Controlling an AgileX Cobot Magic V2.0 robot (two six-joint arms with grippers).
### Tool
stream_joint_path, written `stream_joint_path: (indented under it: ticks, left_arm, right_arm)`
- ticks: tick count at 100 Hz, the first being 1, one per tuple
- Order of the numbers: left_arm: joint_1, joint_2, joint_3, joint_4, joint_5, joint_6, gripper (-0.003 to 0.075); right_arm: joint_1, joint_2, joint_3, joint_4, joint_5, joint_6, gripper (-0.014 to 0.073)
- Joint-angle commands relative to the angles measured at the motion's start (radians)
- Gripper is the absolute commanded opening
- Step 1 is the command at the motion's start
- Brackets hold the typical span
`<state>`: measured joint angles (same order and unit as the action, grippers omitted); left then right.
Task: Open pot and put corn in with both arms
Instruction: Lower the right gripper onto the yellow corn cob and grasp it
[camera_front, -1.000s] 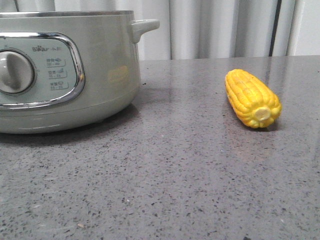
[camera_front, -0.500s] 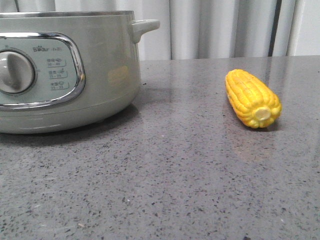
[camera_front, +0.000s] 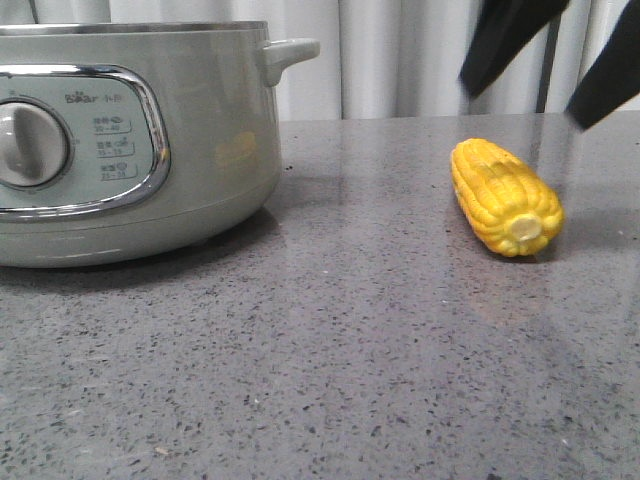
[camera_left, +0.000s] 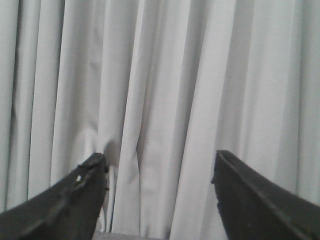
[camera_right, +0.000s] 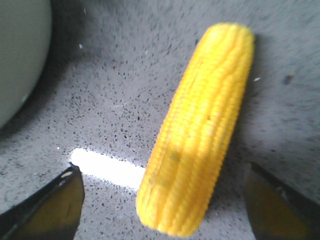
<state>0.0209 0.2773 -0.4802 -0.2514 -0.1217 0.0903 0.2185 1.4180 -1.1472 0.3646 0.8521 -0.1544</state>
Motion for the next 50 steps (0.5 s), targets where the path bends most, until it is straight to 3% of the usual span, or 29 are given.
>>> stream_joint_path:
  ticks: [1,16,21,40,50]
  left_arm:
    - [-0.008,-0.005,-0.034,0.001,-0.046,-0.012,0.0426]
    - [-0.029,-0.007,-0.034,0.001,-0.035,-0.012,0.0426]
    - [-0.039,-0.007,-0.034,0.001,-0.035,-0.012,0.0426]
    - [-0.053,-0.007,-0.034,0.001,-0.035,-0.012,0.0426]
    - [-0.053,-0.007,-0.034,0.001,-0.035,-0.012,0.0426]
  right_arm:
    - [0.005,0.035,-0.034,0.017,-0.052,-0.011,0.0564]
    - [0.007,0.112,-0.034,0.014,-0.043,0.015,0.0538]
    - [0.007,0.121,-0.034,0.014,-0.038,0.017,0.0477]
    - [0.007,0.110,-0.036,0.016,-0.047,0.017,0.0107]
    - [0.007,0.071,-0.056,0.018,-0.068,0.017,0.0038]
